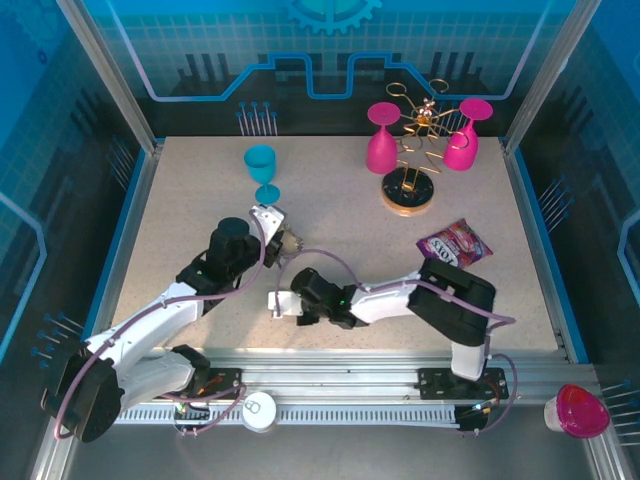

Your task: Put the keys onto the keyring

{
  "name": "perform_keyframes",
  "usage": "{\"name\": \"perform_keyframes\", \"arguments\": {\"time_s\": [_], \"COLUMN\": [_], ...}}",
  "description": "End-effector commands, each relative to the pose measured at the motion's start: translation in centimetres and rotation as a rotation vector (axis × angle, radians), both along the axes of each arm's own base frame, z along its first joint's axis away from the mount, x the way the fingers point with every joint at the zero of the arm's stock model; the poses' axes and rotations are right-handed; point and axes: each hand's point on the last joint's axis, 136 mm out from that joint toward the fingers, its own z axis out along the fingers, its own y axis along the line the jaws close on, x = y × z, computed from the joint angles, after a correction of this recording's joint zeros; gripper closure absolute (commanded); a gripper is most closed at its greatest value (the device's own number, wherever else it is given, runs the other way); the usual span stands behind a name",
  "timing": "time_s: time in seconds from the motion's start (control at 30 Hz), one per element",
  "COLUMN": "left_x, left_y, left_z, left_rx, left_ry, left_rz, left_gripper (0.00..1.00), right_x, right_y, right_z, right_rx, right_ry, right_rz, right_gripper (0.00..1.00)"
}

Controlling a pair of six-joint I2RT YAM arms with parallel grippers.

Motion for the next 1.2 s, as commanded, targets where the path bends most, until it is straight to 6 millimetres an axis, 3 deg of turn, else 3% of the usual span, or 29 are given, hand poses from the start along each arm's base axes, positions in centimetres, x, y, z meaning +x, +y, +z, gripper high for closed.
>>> {"name": "perform_keyframes", "arguments": {"time_s": [0.0, 0.13, 0.27, 0.4, 0.53, 0.77, 1.0, 1.17], "left_x": [0.1, -0.2, -1.0, -1.8, -3.4, -5.8, -7.1, -7.7], "left_y": [-0.8, -1.6, -2.9, -3.4, -4.1, -4.4, -5.3, -5.6], "left_z": [2.8, 2.5, 2.3, 2.0, 1.6, 0.3, -0.4, -0.6], "left_rx": [-0.025, -0.031, -0.04, -0.021, 0.031, 0.12, 0.114, 0.091], "left_ry": [-0.058, -0.05, -0.047, -0.041, -0.014, 0.0, -0.001, -0.018], "left_rz": [-0.051, -0.104, -0.177, -0.214, -0.292, -0.418, -0.517, -0.546], "left_gripper": [1.0, 1.0, 1.0, 1.0, 1.0, 1.0, 1.0, 1.0], "right_x": [-3.1, -5.3, -5.7, -6.7, -6.3, -2.5, 0.3, 1.2], "right_y": [-2.3, -6.4, -11.0, -13.2, -14.3, -15.4, -15.3, -15.1], "right_z": [0.8, 0.8, 1.0, 1.8, 2.3, 2.8, 1.7, 0.8], "right_rx": [0.052, 0.075, 0.085, 0.1, 0.131, 0.224, 0.232, 0.204], "right_ry": [0.194, 0.389, 0.517, 0.627, 0.71, 0.782, 0.878, 0.912], "right_rz": [-0.079, -0.312, -0.641, -0.77, -0.852, -0.981, -1.056, -1.083], "right_gripper": [1.0, 1.0, 1.0, 1.0, 1.0, 1.0, 1.0, 1.0]}}
